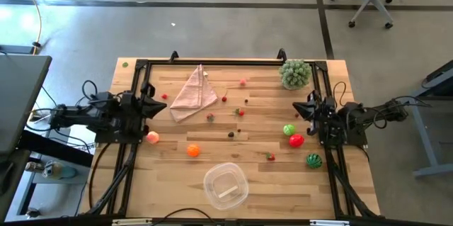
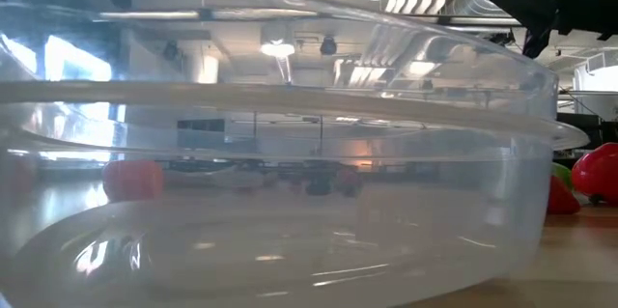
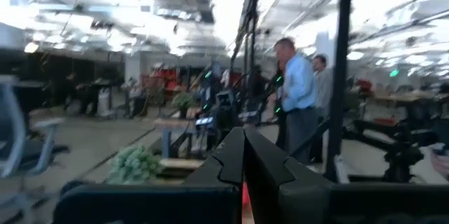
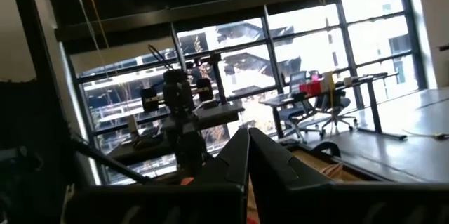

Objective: Pick and placing Produce into tupperware
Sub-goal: Move the transparent bin on the center

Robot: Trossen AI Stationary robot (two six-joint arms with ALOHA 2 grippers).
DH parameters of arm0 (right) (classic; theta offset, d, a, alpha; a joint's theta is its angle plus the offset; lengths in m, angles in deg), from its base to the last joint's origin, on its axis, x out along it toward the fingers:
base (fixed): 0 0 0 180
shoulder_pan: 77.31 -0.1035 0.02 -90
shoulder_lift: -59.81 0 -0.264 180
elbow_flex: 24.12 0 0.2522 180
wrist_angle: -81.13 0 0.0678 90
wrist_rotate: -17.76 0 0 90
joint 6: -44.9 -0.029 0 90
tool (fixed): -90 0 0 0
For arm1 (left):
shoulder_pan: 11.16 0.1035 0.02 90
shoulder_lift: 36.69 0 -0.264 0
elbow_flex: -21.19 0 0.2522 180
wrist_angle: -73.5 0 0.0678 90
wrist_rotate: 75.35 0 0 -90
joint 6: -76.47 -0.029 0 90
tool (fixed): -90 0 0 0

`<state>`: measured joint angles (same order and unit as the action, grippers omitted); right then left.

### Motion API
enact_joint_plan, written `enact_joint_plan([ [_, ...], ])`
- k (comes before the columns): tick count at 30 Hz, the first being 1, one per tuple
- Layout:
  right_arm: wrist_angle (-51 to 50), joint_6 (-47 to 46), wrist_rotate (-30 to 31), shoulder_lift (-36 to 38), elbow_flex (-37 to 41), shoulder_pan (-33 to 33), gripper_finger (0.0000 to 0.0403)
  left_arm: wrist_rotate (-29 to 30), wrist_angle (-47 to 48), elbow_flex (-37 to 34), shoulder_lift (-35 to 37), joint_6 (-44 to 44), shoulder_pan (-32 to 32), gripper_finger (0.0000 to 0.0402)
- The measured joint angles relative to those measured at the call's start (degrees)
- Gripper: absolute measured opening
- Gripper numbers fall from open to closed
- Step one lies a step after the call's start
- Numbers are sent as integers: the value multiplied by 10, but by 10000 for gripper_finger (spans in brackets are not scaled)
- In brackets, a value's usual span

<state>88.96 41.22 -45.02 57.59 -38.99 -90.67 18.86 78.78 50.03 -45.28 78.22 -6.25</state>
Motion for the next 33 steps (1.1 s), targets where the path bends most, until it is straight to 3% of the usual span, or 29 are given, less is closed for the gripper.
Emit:
enact_joint_plan([
  [4,6,11,3,0,0,0,0,56,43,66,-88,0,0,1],
  [7,6,12,2,0,0,0,0,59,59,114,-169,1,19,1],
  [14,4,10,-12,0,0,0,0,-169,58,224,-406,7,156,1],
  [20,-14,-5,-33,0,0,0,0,-236,61,279,-576,-12,226,1],
  [27,-25,-5,-30,0,0,0,0,-239,96,285,-659,-9,219,1],
  [33,-80,4,-7,-10,-47,0,0,-127,168,285,-663,-9,172,1],
])
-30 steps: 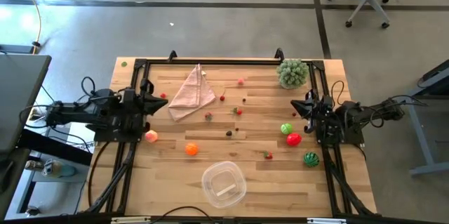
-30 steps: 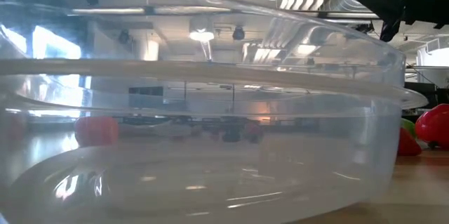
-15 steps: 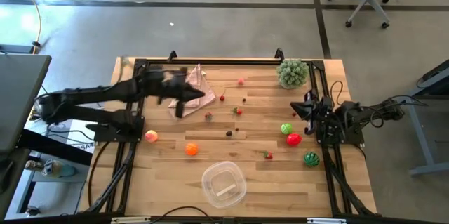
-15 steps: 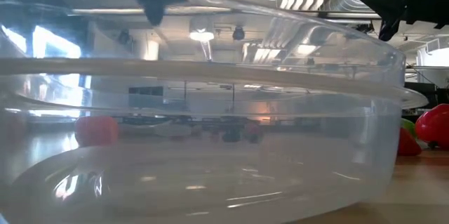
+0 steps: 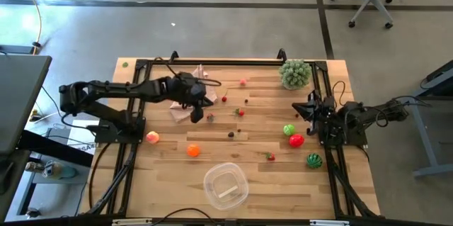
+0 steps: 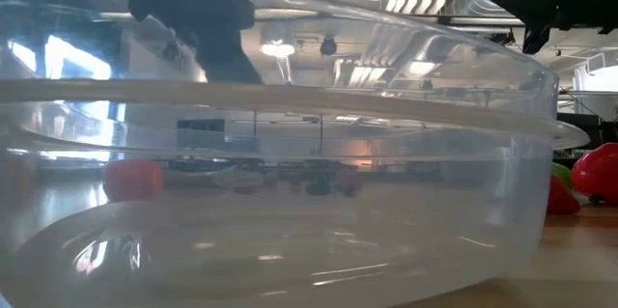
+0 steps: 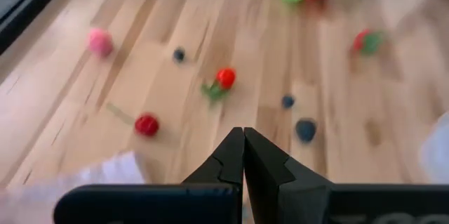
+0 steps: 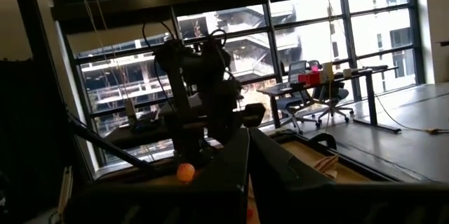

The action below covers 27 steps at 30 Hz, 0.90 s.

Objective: Pick and placing Produce into tupperware
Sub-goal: Move the transparent bin on the center

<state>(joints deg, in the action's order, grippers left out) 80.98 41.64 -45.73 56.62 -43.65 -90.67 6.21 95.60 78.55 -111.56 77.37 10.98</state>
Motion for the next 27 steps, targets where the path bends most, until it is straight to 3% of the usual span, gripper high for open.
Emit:
enact_joint_plan([
  [5,-44,38,0,-57,-96,0,0,29,14,0,0,1,-27,1],
  [8,-84,44,-19,-129,-157,0,0,43,19,0,0,9,-36,1],
  [18,-199,8,-148,-542,-371,-2,0,51,43,0,1,12,-34,1],
  [27,-343,7,-153,-816,-582,-35,0,51,69,-9,1,24,-34,1],
])
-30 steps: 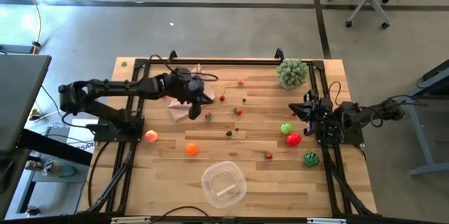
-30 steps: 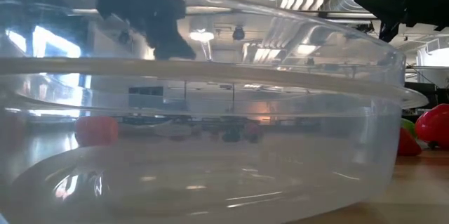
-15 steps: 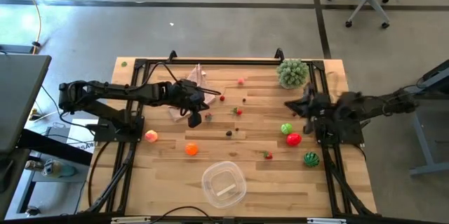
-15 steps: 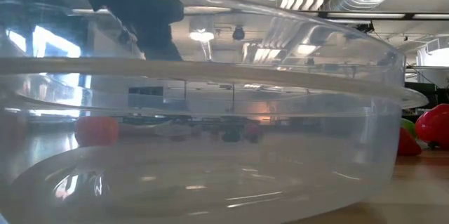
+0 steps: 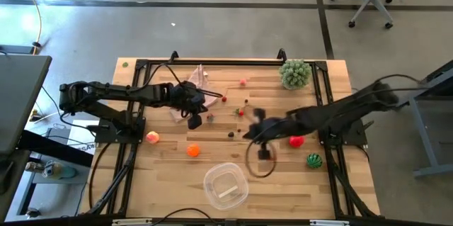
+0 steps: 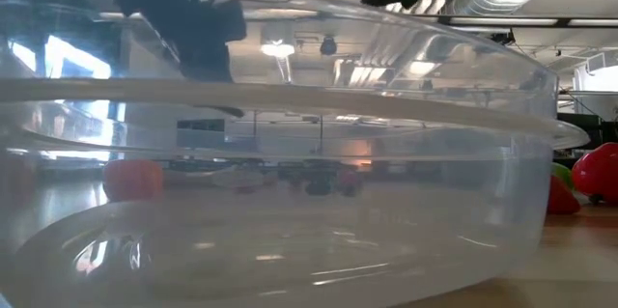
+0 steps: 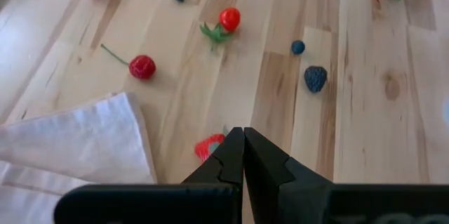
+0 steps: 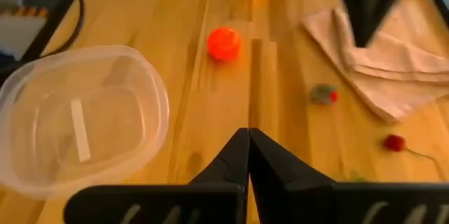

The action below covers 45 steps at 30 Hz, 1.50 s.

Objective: Pick and placing Produce into tupperware
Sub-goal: Move the transparent bin on the center

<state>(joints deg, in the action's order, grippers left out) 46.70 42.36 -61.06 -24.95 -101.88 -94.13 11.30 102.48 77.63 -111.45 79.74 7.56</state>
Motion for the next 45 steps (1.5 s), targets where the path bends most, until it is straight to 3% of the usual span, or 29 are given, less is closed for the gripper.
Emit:
enact_joint_plan([
  [6,-9,-3,-39,-126,-60,-27,0,2,-7,-24,0,-2,-10,1],
  [12,-11,-15,-41,-198,-83,-46,0,13,-26,-53,14,-1,-70,1],
  [17,-8,-33,-42,-215,-90,-55,0,75,-13,-64,70,14,-140,1],
  [28,10,-52,-71,-228,-91,-70,0,148,36,-115,246,60,-252,1],
  [34,25,-45,-103,-249,-91,-53,0,147,42,-128,310,61,-263,1],
  [45,30,-44,-107,-264,-91,-22,0,146,39,-128,328,60,-262,1],
])
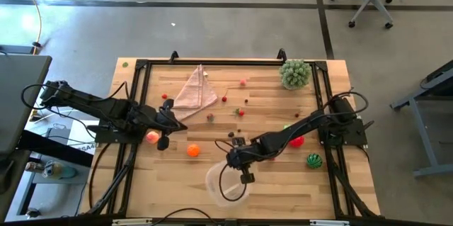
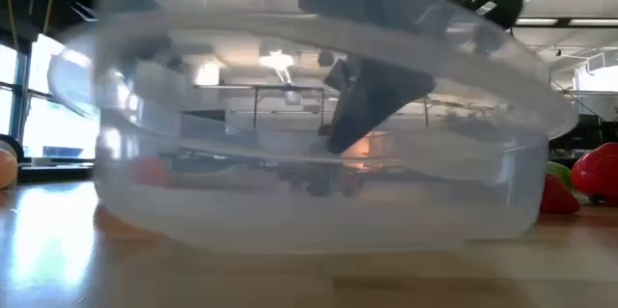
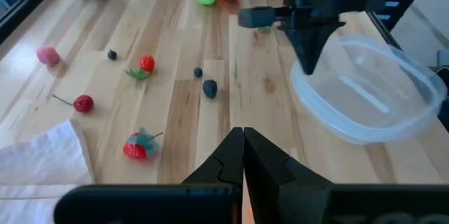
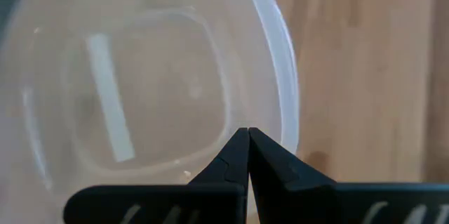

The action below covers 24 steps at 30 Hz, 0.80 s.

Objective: Pick and placing Produce into tupperware
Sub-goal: Move the transparent bin on the center

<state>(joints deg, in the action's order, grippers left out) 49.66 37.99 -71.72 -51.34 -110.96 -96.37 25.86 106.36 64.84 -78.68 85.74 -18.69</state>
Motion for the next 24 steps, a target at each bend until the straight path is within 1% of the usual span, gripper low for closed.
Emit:
enact_joint_plan([
  [4,1,3,25,0,0,9,0,0,0,0,0,0,0,1],
  [8,-3,4,28,0,0,15,0,0,1,0,0,0,0,1],
  [15,-22,20,87,0,0,27,0,0,2,0,0,0,0,1],
  [24,-44,49,124,0,0,56,0,0,2,0,0,0,0,1],
])
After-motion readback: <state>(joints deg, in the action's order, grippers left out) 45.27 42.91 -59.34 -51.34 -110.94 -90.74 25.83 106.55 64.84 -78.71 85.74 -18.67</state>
